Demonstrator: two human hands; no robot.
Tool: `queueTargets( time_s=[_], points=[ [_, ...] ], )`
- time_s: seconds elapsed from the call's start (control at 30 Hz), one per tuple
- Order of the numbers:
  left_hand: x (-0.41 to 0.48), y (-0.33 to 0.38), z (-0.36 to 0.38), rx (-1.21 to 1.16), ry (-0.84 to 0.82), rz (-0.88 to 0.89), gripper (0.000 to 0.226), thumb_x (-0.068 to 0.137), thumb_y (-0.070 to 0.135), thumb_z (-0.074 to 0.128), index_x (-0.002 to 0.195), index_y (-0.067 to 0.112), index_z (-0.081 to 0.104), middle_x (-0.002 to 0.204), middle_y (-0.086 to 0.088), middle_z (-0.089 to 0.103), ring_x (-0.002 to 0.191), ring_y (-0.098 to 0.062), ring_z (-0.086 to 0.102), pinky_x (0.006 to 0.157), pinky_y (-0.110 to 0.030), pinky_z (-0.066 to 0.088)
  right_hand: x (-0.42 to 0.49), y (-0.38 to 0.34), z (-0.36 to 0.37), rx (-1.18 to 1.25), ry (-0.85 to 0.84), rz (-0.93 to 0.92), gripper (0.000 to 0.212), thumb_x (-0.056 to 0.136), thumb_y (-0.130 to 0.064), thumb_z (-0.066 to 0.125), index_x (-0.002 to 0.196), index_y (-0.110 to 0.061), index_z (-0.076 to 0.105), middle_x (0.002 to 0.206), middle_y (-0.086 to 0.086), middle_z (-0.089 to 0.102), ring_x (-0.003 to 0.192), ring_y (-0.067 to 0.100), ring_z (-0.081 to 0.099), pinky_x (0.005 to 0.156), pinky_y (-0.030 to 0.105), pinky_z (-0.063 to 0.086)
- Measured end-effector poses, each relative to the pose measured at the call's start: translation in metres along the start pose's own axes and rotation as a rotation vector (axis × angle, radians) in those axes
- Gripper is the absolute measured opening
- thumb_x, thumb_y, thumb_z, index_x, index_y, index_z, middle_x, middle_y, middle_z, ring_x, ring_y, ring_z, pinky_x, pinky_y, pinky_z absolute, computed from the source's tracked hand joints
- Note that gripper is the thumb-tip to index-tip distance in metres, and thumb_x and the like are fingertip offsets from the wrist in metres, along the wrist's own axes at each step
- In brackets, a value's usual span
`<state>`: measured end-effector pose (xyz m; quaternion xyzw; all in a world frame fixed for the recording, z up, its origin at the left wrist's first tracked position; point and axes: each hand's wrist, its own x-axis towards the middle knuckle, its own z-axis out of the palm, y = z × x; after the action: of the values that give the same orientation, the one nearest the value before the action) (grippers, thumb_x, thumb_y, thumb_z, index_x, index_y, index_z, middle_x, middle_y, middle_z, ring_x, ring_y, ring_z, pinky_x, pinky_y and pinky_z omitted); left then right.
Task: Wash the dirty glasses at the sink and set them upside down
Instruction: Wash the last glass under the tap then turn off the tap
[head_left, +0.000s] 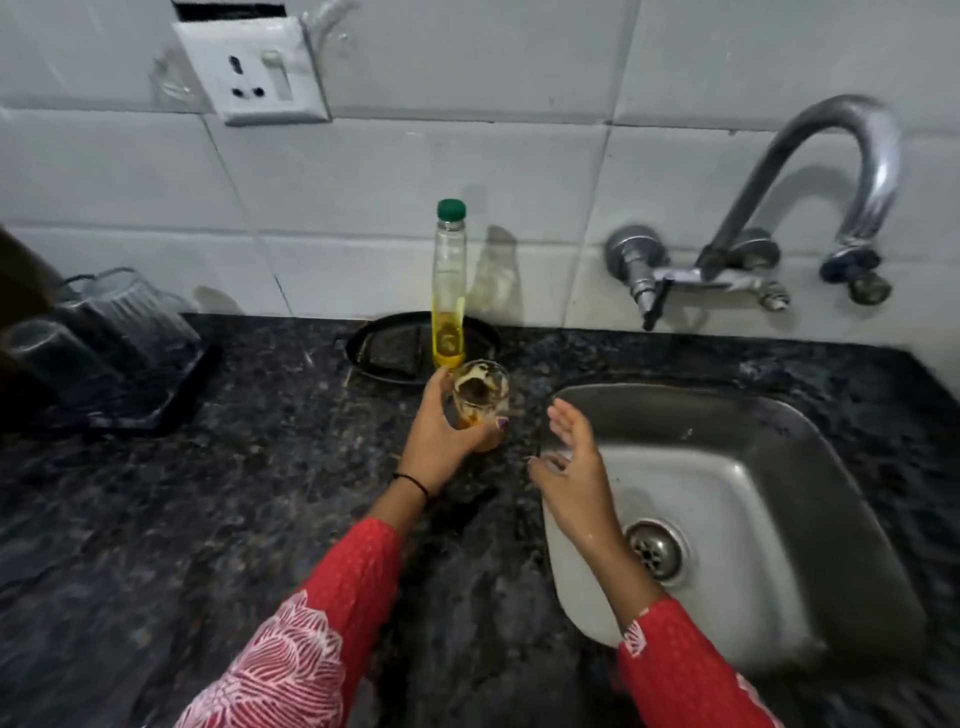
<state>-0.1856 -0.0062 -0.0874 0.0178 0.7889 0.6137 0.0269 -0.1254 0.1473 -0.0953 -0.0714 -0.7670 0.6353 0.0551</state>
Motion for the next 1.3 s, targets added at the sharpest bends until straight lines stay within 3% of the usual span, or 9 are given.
queueTargets(
  time_s=[0.3, 0.5, 0.67, 0.77, 0.9, 1.07, 1.13, 1.2, 1.3],
  points=[
    [-0.043, 0.041, 0.070, 0.097, 0.081, 0.076, 0.065, 0.061, 0.015, 0.087, 0.119, 0.014, 0.056, 0.107, 0.004, 0.065, 0.093, -0.006, 0.063, 0.086, -0.015, 0.049, 0.007, 0.003, -0.066, 0.062, -0.275, -0.028, 0.091, 0.069, 0.000, 0.076, 0.144, -0.022, 0.029, 0.142, -0.010, 0.042, 0.127, -0.002, 0.043, 0.105, 0.020, 0.037],
    [-0.058, 0.084, 0.150, 0.013, -0.285, 0.078, 0.062, 0.075, 0.037, 0.075, 0.128, 0.021, 0.048, 0.131, -0.001, 0.055, 0.118, -0.009, 0.054, 0.102, -0.025, 0.044, -0.019, -0.005, -0.144, 0.079, 0.046, -0.114, 0.072, 0.061, -0.015, 0.083, 0.121, -0.033, 0.048, 0.108, -0.009, 0.067, 0.097, 0.006, 0.066, 0.086, 0.033, 0.056],
    [-0.004, 0.131, 0.183, -0.026, 0.000, -0.114, 0.072, 0.091, 0.038, 0.056, 0.145, 0.005, 0.022, 0.145, -0.015, 0.040, 0.133, -0.025, 0.041, 0.108, -0.035, 0.035, -0.008, -0.013, -0.182, 0.020, 0.179, -0.064, 0.070, 0.060, -0.022, 0.082, 0.119, -0.037, 0.047, 0.102, -0.008, 0.066, 0.090, 0.011, 0.066, 0.077, 0.049, 0.057],
    [0.037, 0.157, 0.195, -0.006, 0.143, -0.169, 0.060, 0.095, 0.037, 0.050, 0.134, -0.004, 0.030, 0.132, -0.022, 0.050, 0.120, -0.033, 0.050, 0.087, -0.033, 0.040, -0.002, -0.014, -0.190, 0.025, 0.189, -0.057, 0.070, 0.063, -0.017, 0.083, 0.120, -0.033, 0.048, 0.101, -0.009, 0.066, 0.089, 0.006, 0.065, 0.080, 0.044, 0.058],
    [0.071, 0.159, 0.208, 0.016, 0.241, -0.153, 0.041, 0.102, 0.031, 0.032, 0.113, -0.004, 0.052, 0.120, -0.028, 0.057, 0.111, -0.038, 0.055, 0.086, -0.038, 0.043, 0.000, -0.014, -0.197, 0.021, 0.166, -0.049, 0.064, 0.064, -0.012, 0.084, 0.114, -0.033, 0.049, 0.097, -0.013, 0.065, 0.085, -0.005, 0.063, 0.071, 0.010, 0.049],
    [0.068, 0.154, 0.206, -0.539, 0.294, -0.331, 0.045, 0.100, 0.041, 0.032, 0.089, 0.001, 0.051, 0.064, -0.012, 0.045, 0.056, -0.022, 0.045, 0.058, -0.032, 0.042, 0.001, -0.003, -0.198, 0.092, 0.133, 0.011, 0.062, 0.066, -0.006, 0.082, 0.114, -0.029, 0.050, 0.096, -0.006, 0.065, 0.087, 0.011, 0.065, 0.053, 0.012, 0.049],
    [0.059, 0.149, 0.206, -0.710, 0.186, -0.344, 0.042, 0.099, 0.043, 0.033, 0.091, 0.006, 0.051, 0.087, -0.012, 0.052, 0.074, -0.018, 0.052, 0.084, -0.034, 0.045, 0.002, 0.002, -0.195, 0.093, 0.142, 0.036, 0.064, 0.066, -0.008, 0.082, 0.116, -0.031, 0.049, 0.099, -0.006, 0.065, 0.089, 0.012, 0.065, 0.057, 0.016, 0.053],
    [0.042, 0.122, 0.210, -0.734, 0.053, -0.388, 0.056, 0.098, 0.050, 0.029, 0.130, 0.006, 0.043, 0.135, -0.018, 0.046, 0.122, -0.027, 0.049, 0.108, -0.040, 0.032, 0.004, 0.006, -0.194, 0.085, 0.150, 0.036, 0.066, 0.065, -0.009, 0.082, 0.115, -0.035, 0.048, 0.101, -0.009, 0.065, 0.091, 0.008, 0.066, 0.071, 0.022, 0.055],
    [0.001, 0.058, 0.221, -0.672, -0.066, -0.586, 0.066, 0.095, 0.059, 0.020, 0.142, 0.016, 0.035, 0.140, -0.013, 0.048, 0.124, -0.029, 0.048, 0.104, -0.046, 0.037, 0.005, 0.009, -0.192, 0.039, 0.144, 0.048, 0.066, 0.066, -0.008, 0.081, 0.114, -0.036, 0.046, 0.101, -0.013, 0.064, 0.088, -0.006, 0.063, 0.078, 0.016, 0.049]
  ],
)
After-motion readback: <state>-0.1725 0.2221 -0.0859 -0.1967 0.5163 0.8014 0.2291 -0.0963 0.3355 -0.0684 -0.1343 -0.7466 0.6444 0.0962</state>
